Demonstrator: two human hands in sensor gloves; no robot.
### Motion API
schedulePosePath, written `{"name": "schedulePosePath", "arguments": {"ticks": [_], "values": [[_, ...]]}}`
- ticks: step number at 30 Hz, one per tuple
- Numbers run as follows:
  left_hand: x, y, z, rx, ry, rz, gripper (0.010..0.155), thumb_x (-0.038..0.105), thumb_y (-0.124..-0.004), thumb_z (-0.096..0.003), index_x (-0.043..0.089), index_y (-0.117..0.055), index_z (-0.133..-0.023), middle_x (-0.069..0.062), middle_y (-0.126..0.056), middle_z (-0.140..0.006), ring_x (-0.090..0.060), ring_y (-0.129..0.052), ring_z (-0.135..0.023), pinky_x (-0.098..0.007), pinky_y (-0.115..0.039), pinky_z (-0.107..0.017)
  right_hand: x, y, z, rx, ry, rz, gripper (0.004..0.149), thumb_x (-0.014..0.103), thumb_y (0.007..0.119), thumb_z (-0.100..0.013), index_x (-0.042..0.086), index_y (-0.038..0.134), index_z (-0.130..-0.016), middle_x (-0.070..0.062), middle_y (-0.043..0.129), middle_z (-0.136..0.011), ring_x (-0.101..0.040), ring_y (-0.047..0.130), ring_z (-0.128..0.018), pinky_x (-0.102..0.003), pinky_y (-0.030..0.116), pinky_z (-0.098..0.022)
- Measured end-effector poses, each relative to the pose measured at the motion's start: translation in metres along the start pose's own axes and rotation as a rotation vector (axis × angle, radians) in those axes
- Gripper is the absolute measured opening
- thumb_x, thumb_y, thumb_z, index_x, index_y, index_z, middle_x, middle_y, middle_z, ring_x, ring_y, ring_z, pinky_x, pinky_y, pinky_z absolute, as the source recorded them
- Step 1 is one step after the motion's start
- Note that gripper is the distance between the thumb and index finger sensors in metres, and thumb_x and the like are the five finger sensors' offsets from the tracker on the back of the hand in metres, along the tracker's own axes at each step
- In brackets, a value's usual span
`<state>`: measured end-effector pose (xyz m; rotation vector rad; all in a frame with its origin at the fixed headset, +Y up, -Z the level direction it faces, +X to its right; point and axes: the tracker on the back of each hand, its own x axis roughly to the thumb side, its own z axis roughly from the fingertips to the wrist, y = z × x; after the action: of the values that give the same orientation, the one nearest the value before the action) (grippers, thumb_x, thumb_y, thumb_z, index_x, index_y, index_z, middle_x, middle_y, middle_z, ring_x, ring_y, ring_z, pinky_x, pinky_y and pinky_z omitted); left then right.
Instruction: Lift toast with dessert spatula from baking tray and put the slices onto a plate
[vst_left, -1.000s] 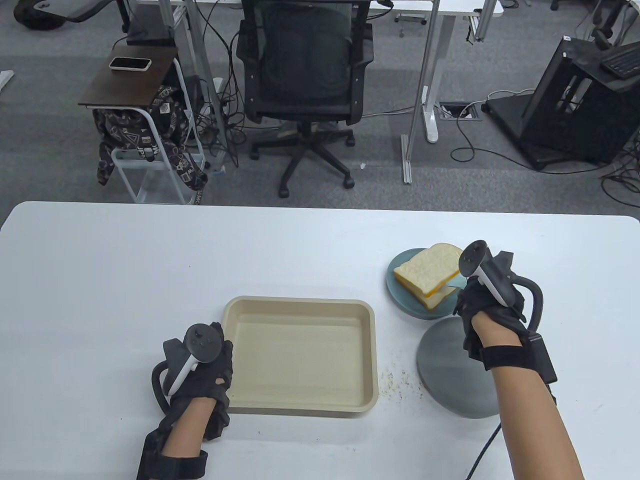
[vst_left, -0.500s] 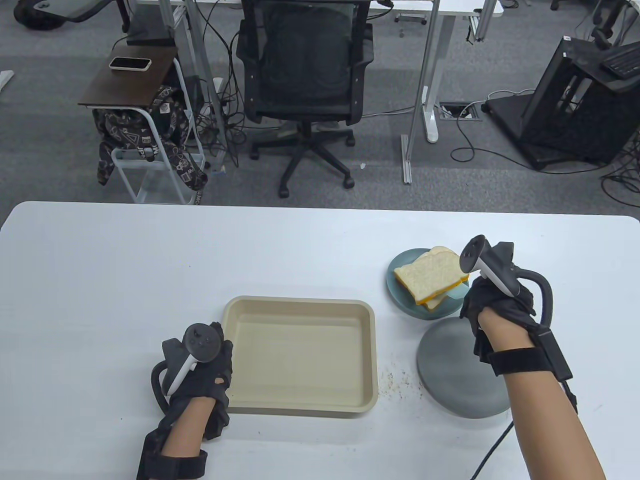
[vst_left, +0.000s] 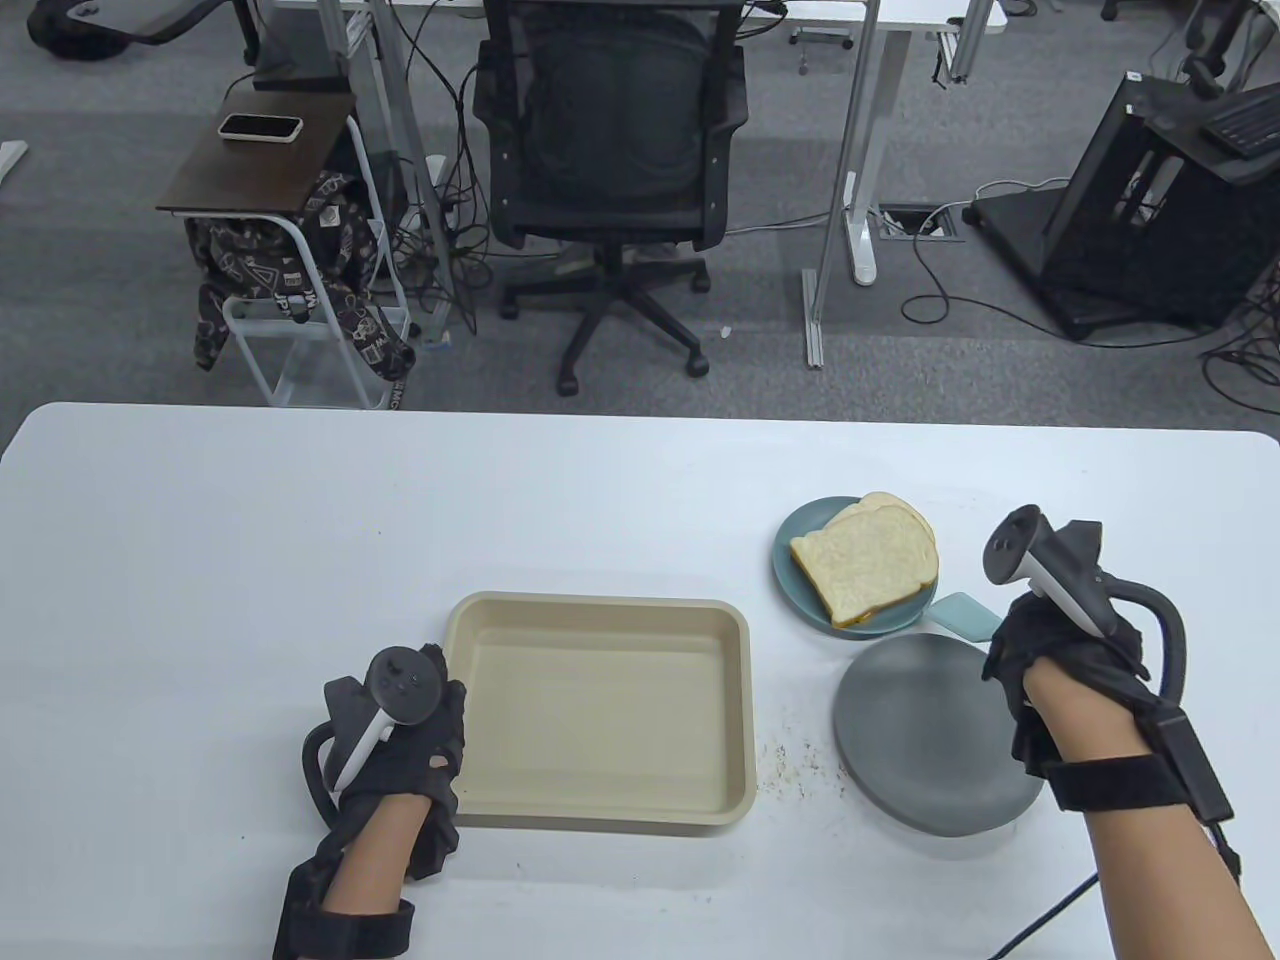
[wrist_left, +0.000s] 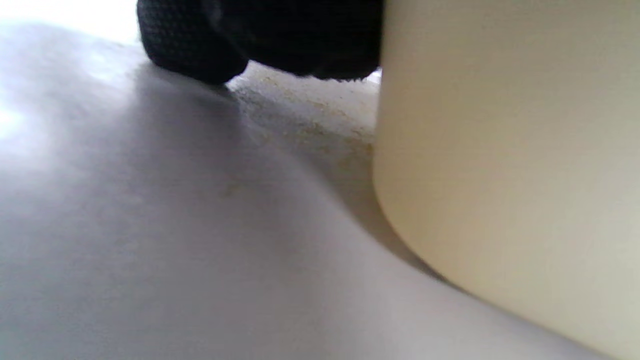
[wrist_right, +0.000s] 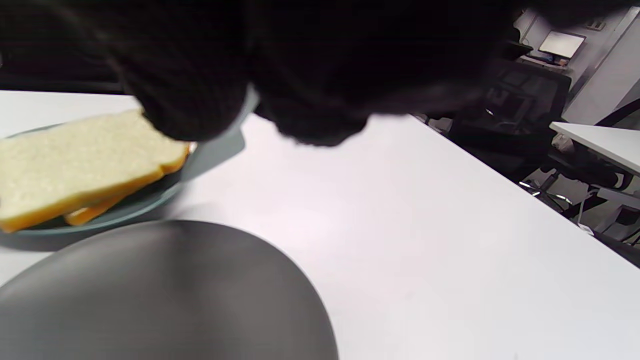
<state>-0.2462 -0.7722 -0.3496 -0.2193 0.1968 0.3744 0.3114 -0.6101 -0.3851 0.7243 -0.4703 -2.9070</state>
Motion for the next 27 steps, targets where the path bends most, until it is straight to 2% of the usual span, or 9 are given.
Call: {"name": "schedulePosePath", "arguments": {"ticks": [3,7,11,16,21,27], "values": [[0.000,0.000,0.000,0.001,0.000,0.001,0.062,0.047,-0.059,-0.0615,0.017,-0.045,-0.114,0.004,-0.089,-0.060,-0.014,-0.093,-0.024,-0.046,-0.081,-0.053,-0.014,0.006,0.014,-0.042,-0.047,-0.032,0.050,0.039,0.086,-0.039,0.021,0.083,-0.086,-0.007,0.101,-0.046,-0.018,0.096,-0.006,-0.033,0.087,0.006],[0.000,0.000,0.000,0.002,0.000,0.002,0.062,0.047,-0.059,-0.0615,0.017,-0.045,-0.114,0.004,-0.089,-0.060,-0.014,-0.093,-0.024,-0.046,-0.081,-0.053,-0.034,0.029,0.037,-0.143,-0.110,-0.093,0.050,0.041,0.084,-0.040,0.022,0.081,-0.087,-0.006,0.100,-0.048,-0.017,0.097,-0.007,-0.032,0.088,0.005],[0.000,0.000,0.000,0.003,0.000,0.001,0.062,0.047,-0.059,-0.0615,0.017,-0.045,-0.114,0.005,-0.089,-0.060,-0.014,-0.094,-0.025,-0.046,-0.081,-0.053,-0.053,0.071,0.053,-0.217,-0.174,-0.240,0.050,0.041,0.083,-0.041,0.022,0.082,-0.087,-0.005,0.100,-0.048,-0.017,0.097,-0.008,-0.032,0.088,0.005],[0.000,0.000,0.001,0.003,0.000,0.000,0.062,0.047,-0.059,-0.0615,0.017,-0.045,-0.114,0.004,-0.089,-0.060,-0.014,-0.094,-0.025,-0.046,-0.081,-0.053,-0.060,0.120,0.055,-0.208,-0.220,-0.340,0.050,0.042,0.083,-0.040,0.022,0.083,-0.086,-0.005,0.099,-0.050,-0.019,0.099,-0.012,-0.032,0.088,0.003],[0.000,-0.001,0.001,0.006,0.000,0.004,0.062,0.047,-0.059,-0.0615,0.016,-0.045,-0.114,0.004,-0.089,-0.060,-0.014,-0.094,-0.025,-0.046,-0.081,-0.054,-0.045,0.131,0.060,-0.238,-0.246,-0.238,0.049,0.042,0.081,-0.040,0.024,0.083,-0.085,-0.005,0.098,-0.055,-0.021,0.100,-0.019,-0.033,0.089,-0.002],[0.000,-0.001,0.001,0.007,0.000,0.006,0.062,0.047,-0.059,-0.0615,0.016,-0.045,-0.114,0.004,-0.089,-0.060,-0.014,-0.094,-0.025,-0.046,-0.081,-0.054,-0.036,0.138,0.060,-0.221,-0.217,-0.139,0.050,0.041,0.083,-0.040,0.022,0.083,-0.086,-0.009,0.097,-0.062,-0.027,0.104,-0.031,-0.041,0.094,-0.014]]}}
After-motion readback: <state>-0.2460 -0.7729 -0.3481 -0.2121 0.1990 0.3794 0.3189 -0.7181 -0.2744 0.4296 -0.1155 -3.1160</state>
